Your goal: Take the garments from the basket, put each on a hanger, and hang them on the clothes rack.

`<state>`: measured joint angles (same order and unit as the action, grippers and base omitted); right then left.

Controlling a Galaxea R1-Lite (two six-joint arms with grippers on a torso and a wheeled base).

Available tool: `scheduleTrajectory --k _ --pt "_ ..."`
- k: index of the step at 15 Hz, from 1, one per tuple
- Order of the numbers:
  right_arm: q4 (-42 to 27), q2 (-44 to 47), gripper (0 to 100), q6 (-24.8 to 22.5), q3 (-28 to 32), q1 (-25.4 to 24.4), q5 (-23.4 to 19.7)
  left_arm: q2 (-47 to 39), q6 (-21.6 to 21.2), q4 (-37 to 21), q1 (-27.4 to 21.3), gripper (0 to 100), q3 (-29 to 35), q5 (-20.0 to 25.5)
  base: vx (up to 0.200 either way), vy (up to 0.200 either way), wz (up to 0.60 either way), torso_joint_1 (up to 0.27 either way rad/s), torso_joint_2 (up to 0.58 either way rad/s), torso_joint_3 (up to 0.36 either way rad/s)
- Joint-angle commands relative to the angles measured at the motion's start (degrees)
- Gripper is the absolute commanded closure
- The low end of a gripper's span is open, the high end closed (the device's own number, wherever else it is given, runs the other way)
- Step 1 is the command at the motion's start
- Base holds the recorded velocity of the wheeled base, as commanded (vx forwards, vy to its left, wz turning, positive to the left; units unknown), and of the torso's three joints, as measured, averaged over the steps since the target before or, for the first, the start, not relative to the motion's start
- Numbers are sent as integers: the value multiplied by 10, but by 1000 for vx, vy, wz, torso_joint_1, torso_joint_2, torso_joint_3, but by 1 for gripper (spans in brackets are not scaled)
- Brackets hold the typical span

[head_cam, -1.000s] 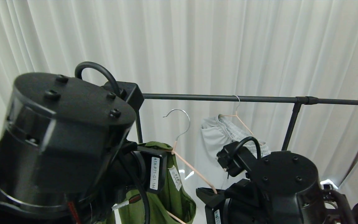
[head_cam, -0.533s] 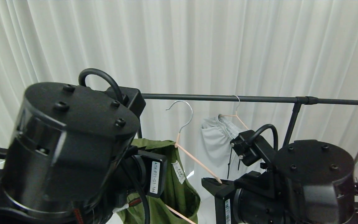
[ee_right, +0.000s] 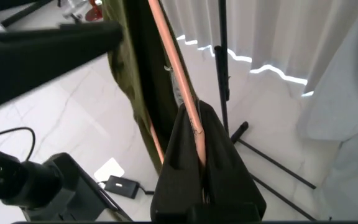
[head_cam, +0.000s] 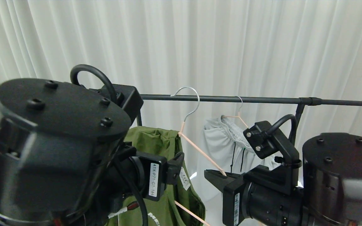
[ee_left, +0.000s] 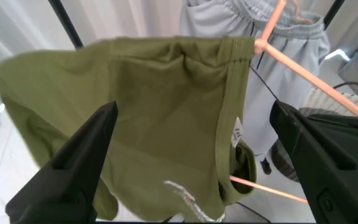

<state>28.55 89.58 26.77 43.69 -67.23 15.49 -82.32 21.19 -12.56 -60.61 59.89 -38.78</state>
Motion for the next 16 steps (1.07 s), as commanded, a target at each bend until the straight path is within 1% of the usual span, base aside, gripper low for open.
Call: scheduleTrajectory --k 1,2,3,5,6,7,9,10,11,12,14,16 --pt "1 -33 100 -5 -26 0 0 30 0 -1 -14 0 -4 -2 0 0 0 0 0 0" --pt "1 -55 100 -5 -43 1 0 49 -11 -1 -15 0 -8 -2 0 0 0 0 0 0" --pt "1 -78 100 -8 -65 1 0 69 -41 0 -14 0 -17 -2 0 0 0 0 0 0" --pt "1 -121 100 -35 -113 0 -1 121 -126 0 0 0 -51 8 0 0 0 0 0 0" --pt "4 -140 100 -48 -135 -4 -1 146 -161 0 15 0 -69 32 0 0 0 0 0 0" --pt "16 -154 100 -63 -156 -13 -2 176 -202 0 29 0 -87 76 0 0 0 0 0 0" --pt "28 -168 100 -88 -179 -24 -5 209 -261 0 56 0 -118 147 0 0 0 0 0 0" --pt "30 -180 100 -107 -198 -41 -5 225 -303 1 86 0 -144 207 0 0 0 0 0 0" --pt "30 -189 100 -115 -206 -50 -5 228 -316 0 90 0 -150 231 0 0 0 0 0 0" --pt "30 -193 100 -119 -209 -54 -5 228 -318 0 90 0 -152 240 0 0 0 0 0 0" --pt "31 -212 100 -153 -223 -75 -6 226 -340 0 80 0 -167 310 0 0 0 0 0 0" --pt "30 -222 100 -161 -228 -103 -5 219 -365 1 78 0 -174 378 0 0 0 0 0 0"
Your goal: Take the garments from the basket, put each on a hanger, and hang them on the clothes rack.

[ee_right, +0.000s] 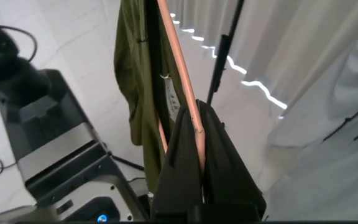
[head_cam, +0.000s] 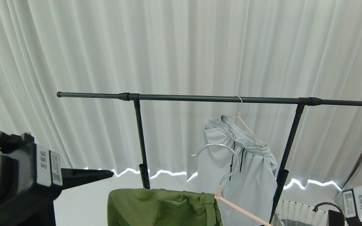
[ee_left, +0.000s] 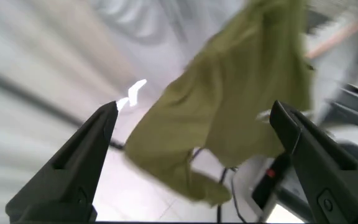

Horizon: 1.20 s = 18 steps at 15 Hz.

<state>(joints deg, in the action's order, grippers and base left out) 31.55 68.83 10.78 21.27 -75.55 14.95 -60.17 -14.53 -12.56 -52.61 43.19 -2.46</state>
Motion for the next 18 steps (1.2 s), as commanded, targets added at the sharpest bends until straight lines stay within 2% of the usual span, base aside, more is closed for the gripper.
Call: scheduleTrajectory --k 1,7,10,14,18 --pt "0 -15 100 -2 -4 -33 1 -11 -9 1 -2 0 -13 40 0 0 0 0 0 0" --pt "0 -16 100 -25 -11 -93 1 -23 -9 16 -14 0 -37 110 0 0 0 0 0 0" --pt "0 -16 100 -25 -13 -104 0 -24 -9 18 -44 0 -65 113 0 0 0 0 0 0" --pt "0 -13 100 -25 -12 -128 0 -57 -9 73 -47 0 -68 114 0 0 0 0 0 0" --pt "1 -16 100 -25 -11 -128 0 -54 -9 74 -59 0 -87 118 0 0 0 0 0 0"
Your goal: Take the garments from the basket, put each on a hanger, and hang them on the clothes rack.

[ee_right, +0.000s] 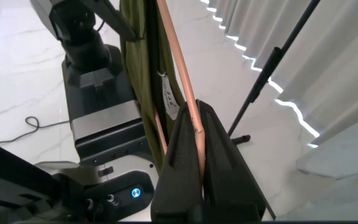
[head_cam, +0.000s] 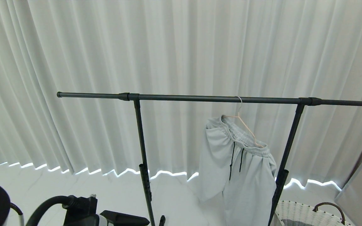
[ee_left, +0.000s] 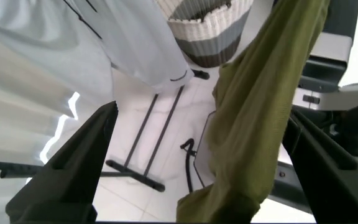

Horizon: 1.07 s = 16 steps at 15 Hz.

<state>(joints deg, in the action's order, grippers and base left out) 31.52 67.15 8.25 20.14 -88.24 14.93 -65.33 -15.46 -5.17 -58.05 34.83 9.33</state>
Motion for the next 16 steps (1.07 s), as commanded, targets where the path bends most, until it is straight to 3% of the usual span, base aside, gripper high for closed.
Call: scheduleTrajectory --k 1,2,10,11,14,16 --pt "1 1 100 0 1 0 0 -2 0 0 -6 0 -6 0 0 0 0 0 0 0" --pt "1 1 100 0 1 0 0 -2 0 0 -6 100 -6 0 0 0 0 0 0 0" --pt "1 -2 100 6 -2 0 2 -1 0 0 -6 100 -6 -1 0 0 0 0 0 0" --pt "-1 -3 0 5 -3 0 1 -1 0 1 -6 100 -6 -1 0 0 0 0 0 0" --pt "-1 -3 0 4 -4 12 4 1 0 1 -4 100 -9 -8 0 0 0 0 0 0" --pt "-2 -2 0 -4 -7 74 4 9 -2 1 -1 100 -14 -48 0 0 0 0 0 0"
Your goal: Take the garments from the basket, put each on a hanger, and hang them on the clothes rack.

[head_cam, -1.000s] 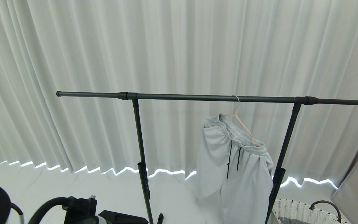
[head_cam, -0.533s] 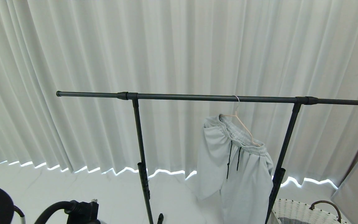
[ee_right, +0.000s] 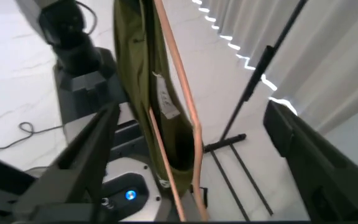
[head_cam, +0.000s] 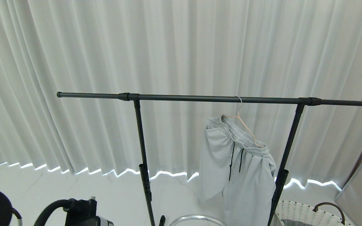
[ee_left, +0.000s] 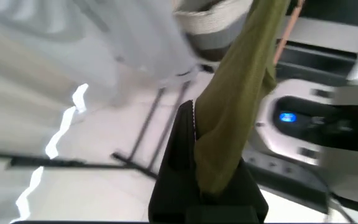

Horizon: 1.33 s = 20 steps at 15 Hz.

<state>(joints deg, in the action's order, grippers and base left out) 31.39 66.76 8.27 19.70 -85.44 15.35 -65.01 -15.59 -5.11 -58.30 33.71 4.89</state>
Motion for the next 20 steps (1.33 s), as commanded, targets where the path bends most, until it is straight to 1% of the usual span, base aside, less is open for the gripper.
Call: scheduleTrajectory --k 1,2,3,4,5,7,8,10,12,13,16,17,19,20 --pt "-3 5 0 -21 -5 90 -3 8 -3 -1 1 100 -9 -57 0 0 0 0 0 0" --pt "-3 7 0 -27 -6 108 -5 6 -3 -1 2 100 -12 -89 0 0 0 0 0 0" --pt "-5 14 0 -30 -13 128 -4 1 -4 -1 10 100 -15 -164 0 0 0 0 0 0" --pt "-5 18 0 -30 -22 143 -2 -9 -3 0 15 100 -11 -218 0 0 0 0 0 0" --pt "-5 27 0 -28 -26 165 -1 -17 -1 0 22 100 -3 -256 0 0 0 0 0 0" --pt "-4 43 0 -23 -26 189 -2 -21 -1 0 46 100 19 -299 0 0 0 0 0 0" --pt "-3 55 0 -12 -22 190 -2 -23 -1 0 58 100 34 -318 0 0 0 0 0 0" --pt "17 92 0 18 -17 184 -1 -25 4 0 71 100 58 -327 0 0 0 0 0 0" --pt "65 145 0 54 -4 174 0 -25 3 0 81 100 86 -327 0 0 0 0 0 0" --pt "74 162 0 62 2 172 0 -26 3 0 83 100 93 -327 0 0 0 0 0 0" --pt "123 267 0 117 71 173 5 -26 5 0 85 100 106 -327 0 0 0 0 0 0" --pt "133 291 0 128 89 174 15 -25 5 2 85 100 106 -327 0 0 0 0 0 0" --pt "146 358 0 147 130 176 64 -26 10 25 85 100 106 -326 0 0 0 0 0 0" --pt "148 380 0 153 137 177 76 -26 9 31 85 100 106 -326 0 0 0 0 0 0"
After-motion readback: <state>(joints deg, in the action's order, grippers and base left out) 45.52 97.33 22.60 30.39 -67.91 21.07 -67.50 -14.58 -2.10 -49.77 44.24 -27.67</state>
